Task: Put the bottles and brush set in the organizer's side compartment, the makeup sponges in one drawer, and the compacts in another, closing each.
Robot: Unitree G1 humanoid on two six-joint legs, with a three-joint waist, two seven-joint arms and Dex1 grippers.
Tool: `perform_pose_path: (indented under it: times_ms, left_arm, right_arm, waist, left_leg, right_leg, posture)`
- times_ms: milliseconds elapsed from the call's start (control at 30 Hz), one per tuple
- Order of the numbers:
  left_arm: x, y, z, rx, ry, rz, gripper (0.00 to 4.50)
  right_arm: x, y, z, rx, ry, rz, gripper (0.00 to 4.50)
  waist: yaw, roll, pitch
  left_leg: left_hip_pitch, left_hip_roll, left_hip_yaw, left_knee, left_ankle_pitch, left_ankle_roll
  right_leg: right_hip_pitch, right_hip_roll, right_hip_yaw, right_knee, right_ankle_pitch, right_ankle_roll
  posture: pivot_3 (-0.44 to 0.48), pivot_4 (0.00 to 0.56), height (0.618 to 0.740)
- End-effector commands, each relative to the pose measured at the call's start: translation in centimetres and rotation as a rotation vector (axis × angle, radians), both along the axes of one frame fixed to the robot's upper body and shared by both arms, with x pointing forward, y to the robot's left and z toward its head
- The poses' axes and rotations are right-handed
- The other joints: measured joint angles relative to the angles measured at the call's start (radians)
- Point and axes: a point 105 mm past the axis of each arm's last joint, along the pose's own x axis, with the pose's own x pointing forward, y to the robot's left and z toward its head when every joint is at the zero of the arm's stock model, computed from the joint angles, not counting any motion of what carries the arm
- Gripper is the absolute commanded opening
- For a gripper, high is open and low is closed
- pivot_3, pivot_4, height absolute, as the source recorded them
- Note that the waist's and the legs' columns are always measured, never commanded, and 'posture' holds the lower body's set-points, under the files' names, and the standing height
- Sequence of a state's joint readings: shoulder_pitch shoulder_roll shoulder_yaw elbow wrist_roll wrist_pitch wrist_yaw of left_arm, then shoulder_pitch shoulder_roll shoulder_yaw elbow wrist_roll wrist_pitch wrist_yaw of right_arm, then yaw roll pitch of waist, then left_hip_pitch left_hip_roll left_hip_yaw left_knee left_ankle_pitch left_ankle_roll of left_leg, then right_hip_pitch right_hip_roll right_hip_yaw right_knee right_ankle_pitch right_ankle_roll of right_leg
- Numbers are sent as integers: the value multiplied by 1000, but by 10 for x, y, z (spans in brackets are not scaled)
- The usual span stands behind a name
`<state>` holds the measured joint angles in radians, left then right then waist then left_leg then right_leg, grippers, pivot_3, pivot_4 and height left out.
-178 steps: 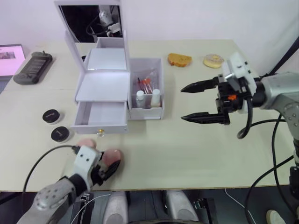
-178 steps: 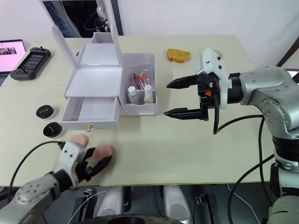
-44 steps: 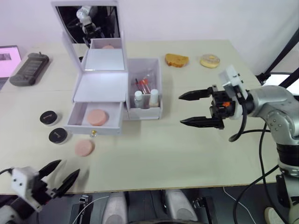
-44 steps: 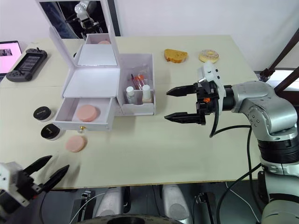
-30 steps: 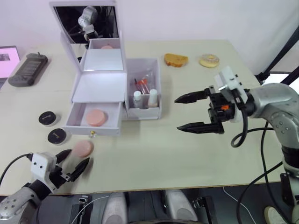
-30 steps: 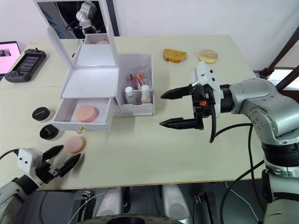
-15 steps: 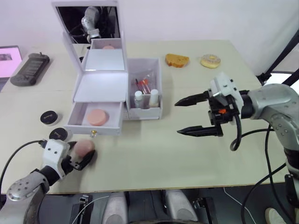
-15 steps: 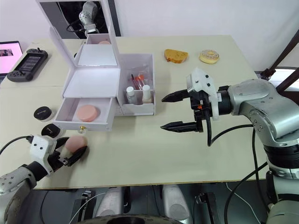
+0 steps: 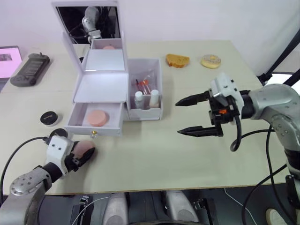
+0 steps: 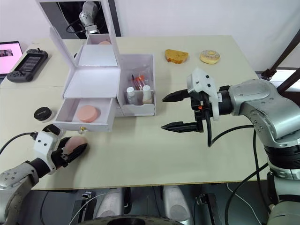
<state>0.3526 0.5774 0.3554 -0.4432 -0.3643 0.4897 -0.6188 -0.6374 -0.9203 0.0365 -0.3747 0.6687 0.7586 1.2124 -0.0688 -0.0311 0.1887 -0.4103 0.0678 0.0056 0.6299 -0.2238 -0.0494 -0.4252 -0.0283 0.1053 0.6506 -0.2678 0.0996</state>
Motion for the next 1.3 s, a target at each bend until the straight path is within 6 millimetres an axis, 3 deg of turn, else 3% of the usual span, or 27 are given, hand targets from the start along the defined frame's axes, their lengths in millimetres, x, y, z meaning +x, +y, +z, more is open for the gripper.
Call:
perform_pose_path:
  times_ms: [33, 133, 200, 333, 433, 567, 633, 733, 967, 1100, 1300]
  left_arm:
    - [-9, 16, 3, -2, -2, 30, 2664]
    - [-18, 26, 20, -99, -104, 48, 2664]
    - [-35, 35, 31, -139, -172, 33, 2664]
    - [-49, 43, 40, -154, -229, 17, 2664]
    - [-65, 57, 68, -134, -314, -8, 2664]
    - [-66, 51, 100, -110, -350, -108, 2664]
    - [-60, 45, 115, -116, -359, -152, 2664]
    - [-36, 17, 147, -105, -379, -283, 2664]
    - [10, -38, 187, -86, -351, -486, 2664]
    - [27, -60, 188, -81, -298, -589, 2664]
    - [42, -72, 177, -72, -237, -673, 2664]
  right_arm:
    - [0, 2, 7, 2, -36, 16, 4500]
    - [0, 3, 7, 7, -32, 27, 4500]
    - [-1, 5, 7, 7, -25, 42, 4500]
    - [1, 6, 7, 5, -21, 58, 4500]
    - [2, 11, 9, 14, -20, 101, 4500]
    - [6, 14, 11, 24, -26, 119, 4500]
    - [6, 15, 11, 25, -27, 126, 4500]
    - [7, 16, 12, 31, -32, 125, 4500]
    - [3, 14, 12, 45, -39, 89, 4500]
    - [1, 11, 11, 51, -46, 53, 4500]
    - [-4, 7, 10, 58, -48, 4, 4500]
  waist:
    - [-4, 0, 0]
    - [-5, 0, 0]
    - [-4, -1, 0]
    - [2, -1, 0]
    - [-3, -4, 0]
    - [-2, -4, 0]
    - [0, -4, 0]
    - [3, -4, 0]
    - [-2, -3, 1]
    - [-3, -2, 2]
    - [0, -2, 2]
  left_leg:
    - [0, 0, 0, 0, 0, 0]
    - [0, 0, 0, -2, 0, 0]
    - [0, 1, 0, -2, 0, 0]
    - [0, 0, 1, -1, 0, 0]
    - [0, 0, 1, 0, 0, 0]
    - [0, 1, 2, -1, -1, 0]
    - [0, 1, 3, -1, -1, 0]
    - [0, 1, 2, -1, -1, 0]
    - [-2, 1, 4, -2, 0, 0]
    - [-2, 1, 2, -3, 0, 1]
    - [-2, 1, 1, -3, 0, 1]
  right_leg:
    - [0, 0, 0, 0, 0, 0]
    - [-1, 0, 0, 0, 0, 0]
    - [-2, 0, 0, 0, 0, 0]
    - [-1, -1, 0, -1, 0, 0]
    - [-4, -1, 0, -4, 0, -2]
    - [-4, -2, 0, -5, 1, -2]
    - [-4, -3, 0, -5, 1, -2]
    - [-4, -3, -1, -5, 1, -2]
    - [-3, -1, 0, -3, 1, -1]
    - [-4, 1, 0, 0, 0, 1]
    - [-3, 2, 0, 0, 0, 1]
  posture:
    - [0, 150, 740]
    - [0, 150, 740]
    - [0, 150, 740]
    - [0, 150, 740]
    - [0, 150, 740]
    - [0, 150, 740]
    - [0, 150, 740]
    - [0, 150, 740]
    - [0, 150, 740]
    - [0, 150, 740]
    - [0, 150, 740]
